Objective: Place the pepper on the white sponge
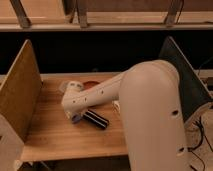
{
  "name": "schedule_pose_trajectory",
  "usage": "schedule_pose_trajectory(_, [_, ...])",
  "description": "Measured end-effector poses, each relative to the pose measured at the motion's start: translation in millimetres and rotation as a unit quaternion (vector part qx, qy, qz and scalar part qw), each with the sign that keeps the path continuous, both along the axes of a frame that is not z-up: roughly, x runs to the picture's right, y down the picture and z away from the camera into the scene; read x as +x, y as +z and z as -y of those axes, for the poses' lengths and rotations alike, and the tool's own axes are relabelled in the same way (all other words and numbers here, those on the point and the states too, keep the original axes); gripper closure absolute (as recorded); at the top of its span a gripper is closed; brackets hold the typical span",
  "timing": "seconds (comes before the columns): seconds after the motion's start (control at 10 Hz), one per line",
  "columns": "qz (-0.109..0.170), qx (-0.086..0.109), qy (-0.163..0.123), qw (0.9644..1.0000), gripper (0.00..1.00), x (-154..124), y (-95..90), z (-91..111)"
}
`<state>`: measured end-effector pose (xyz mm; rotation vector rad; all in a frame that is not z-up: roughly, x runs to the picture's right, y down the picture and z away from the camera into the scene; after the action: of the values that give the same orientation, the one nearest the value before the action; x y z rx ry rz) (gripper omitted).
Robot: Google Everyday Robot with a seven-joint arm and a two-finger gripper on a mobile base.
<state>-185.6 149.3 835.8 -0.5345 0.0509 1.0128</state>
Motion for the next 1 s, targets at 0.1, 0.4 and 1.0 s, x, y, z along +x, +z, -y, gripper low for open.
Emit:
schedule_pose_trajectory(0.1, [-0.002,-0.005,-0.007,1.0000,0.69,2.7,2.7,-4.2])
schedule_pose_trajectory(0.4, [-0.023,-0.016,-0.017,0.9995,0.42,12.6,5.6,-9.6])
schedule_pose_trajectory(1.0, [-0.050,-0.022,-0.010,0.9984,0.37,20.8,7.8,-6.5])
